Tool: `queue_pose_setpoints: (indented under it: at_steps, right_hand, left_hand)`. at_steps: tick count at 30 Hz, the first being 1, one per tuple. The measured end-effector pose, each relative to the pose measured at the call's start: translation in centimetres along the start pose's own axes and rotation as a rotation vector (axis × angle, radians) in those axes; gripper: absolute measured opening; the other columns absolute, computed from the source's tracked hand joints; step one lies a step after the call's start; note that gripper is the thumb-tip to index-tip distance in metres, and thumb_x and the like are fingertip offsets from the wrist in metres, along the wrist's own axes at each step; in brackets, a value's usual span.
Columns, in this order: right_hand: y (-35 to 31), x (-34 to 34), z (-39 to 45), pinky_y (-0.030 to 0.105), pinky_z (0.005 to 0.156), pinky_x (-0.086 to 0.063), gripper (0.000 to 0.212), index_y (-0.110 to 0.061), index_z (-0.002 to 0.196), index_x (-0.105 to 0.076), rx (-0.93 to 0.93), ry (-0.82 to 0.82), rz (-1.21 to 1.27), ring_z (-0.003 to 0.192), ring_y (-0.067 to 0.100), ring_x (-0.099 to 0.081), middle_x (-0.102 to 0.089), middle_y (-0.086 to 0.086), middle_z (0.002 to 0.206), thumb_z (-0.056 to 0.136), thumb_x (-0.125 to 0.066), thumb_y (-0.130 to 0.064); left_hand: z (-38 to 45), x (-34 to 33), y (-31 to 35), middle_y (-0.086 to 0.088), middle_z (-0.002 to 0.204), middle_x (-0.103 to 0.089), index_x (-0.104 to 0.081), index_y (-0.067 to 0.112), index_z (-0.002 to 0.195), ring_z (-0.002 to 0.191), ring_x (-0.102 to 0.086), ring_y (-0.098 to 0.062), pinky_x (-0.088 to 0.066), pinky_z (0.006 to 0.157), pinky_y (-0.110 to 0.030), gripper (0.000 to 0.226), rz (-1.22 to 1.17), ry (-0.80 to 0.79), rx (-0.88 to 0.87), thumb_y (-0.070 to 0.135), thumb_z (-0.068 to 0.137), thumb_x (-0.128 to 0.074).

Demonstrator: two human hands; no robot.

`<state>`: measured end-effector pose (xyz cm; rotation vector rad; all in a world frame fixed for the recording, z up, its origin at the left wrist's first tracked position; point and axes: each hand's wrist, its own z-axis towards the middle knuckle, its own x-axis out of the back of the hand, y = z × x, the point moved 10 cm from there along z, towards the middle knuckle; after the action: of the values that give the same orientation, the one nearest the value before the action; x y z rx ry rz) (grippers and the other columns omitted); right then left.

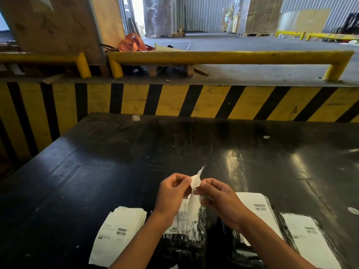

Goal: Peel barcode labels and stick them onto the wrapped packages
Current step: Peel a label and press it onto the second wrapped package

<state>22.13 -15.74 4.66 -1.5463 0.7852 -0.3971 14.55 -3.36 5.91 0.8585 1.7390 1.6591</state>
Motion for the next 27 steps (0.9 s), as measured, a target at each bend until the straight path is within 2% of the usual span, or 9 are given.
queue_pose_setpoints:
  at_steps: [2,5,9,13,18,23,27]
  right_hand:
    - [0.6,0.7,-0.2,0.035,0.077,-0.045,0.011,-0.012,0.086,-0.066,-0.015,0.061,0.009,0.092,0.018,-0.067,-0.073,0.013,0.092,0.093,-0.060,-0.019]
    - [1.3,2.0,-0.5,0.033,0.073,-0.044,0.014,-0.013,0.081,-0.065,-0.026,0.167,0.008,0.084,0.019,-0.065,-0.071,0.011,0.083,0.093,-0.060,-0.016]
    - [1.6,3.7,-0.9,0.027,0.062,-0.044,0.013,-0.009,0.079,-0.063,-0.018,0.280,-0.032,0.069,0.015,-0.064,-0.068,0.008,0.074,0.092,-0.060,-0.008]
    - [1.7,4.9,-1.2,0.027,0.063,-0.045,0.012,-0.008,0.080,-0.065,-0.016,0.362,-0.069,0.065,0.012,-0.062,-0.070,0.000,0.066,0.091,-0.060,-0.006]
    - [2.0,6.7,-1.3,0.028,0.064,-0.045,0.006,-0.006,0.086,-0.061,-0.036,0.476,-0.010,0.074,0.017,-0.062,-0.068,0.014,0.081,0.091,-0.057,-0.006]
    - [1.7,8.7,-1.6,0.031,0.064,-0.045,0.004,-0.004,0.091,-0.054,-0.014,0.613,0.116,0.080,0.022,-0.059,-0.064,0.016,0.088,0.094,-0.053,-0.007]
    - [1.2,11.3,-2.4,0.031,0.066,-0.046,0.010,-0.010,0.085,-0.049,0.007,0.750,0.240,0.080,0.022,-0.060,-0.059,0.013,0.090,0.094,-0.053,-0.008]
  left_hand:
    - [0.4,1.0,-2.2,-0.011,0.089,-0.075,-0.069,0.006,0.093,0.090,-0.072,-0.030,-0.060,0.085,-0.045,0.011,-0.145,0.064,0.163,0.016,0.093,-0.063]
    - [0.8,3.1,-4.2,-0.015,0.094,-0.075,-0.068,0.007,0.094,0.091,-0.070,-0.027,-0.056,0.080,-0.039,0.011,-0.244,0.153,0.275,0.015,0.093,-0.061]
    - [1.0,6.4,-4.9,-0.011,0.091,-0.072,-0.065,0.010,0.090,0.084,-0.066,-0.021,-0.054,0.078,-0.037,0.008,-0.284,0.264,0.291,0.013,0.095,-0.059]
    - [1.5,9.8,-5.1,-0.009,0.095,-0.071,-0.065,0.012,0.094,0.085,-0.066,-0.019,-0.053,0.077,-0.035,0.007,-0.317,0.369,0.280,0.012,0.096,-0.058]
    - [1.5,13.0,-5.1,-0.008,0.098,-0.071,-0.064,0.013,0.099,0.087,-0.066,-0.017,-0.052,0.078,-0.033,0.007,-0.398,0.471,0.274,0.015,0.096,-0.059]
    - [0.8,15.1,-4.3,-0.005,0.098,-0.070,-0.062,0.013,0.107,0.091,-0.066,-0.018,-0.053,0.084,-0.034,0.013,-0.421,0.547,0.241,0.020,0.096,-0.059]
    - [-0.1,16.9,-3.8,-0.005,0.101,-0.069,-0.062,0.012,0.115,0.092,-0.067,-0.018,-0.055,0.087,-0.035,0.022,-0.408,0.617,0.208,0.023,0.096,-0.059]
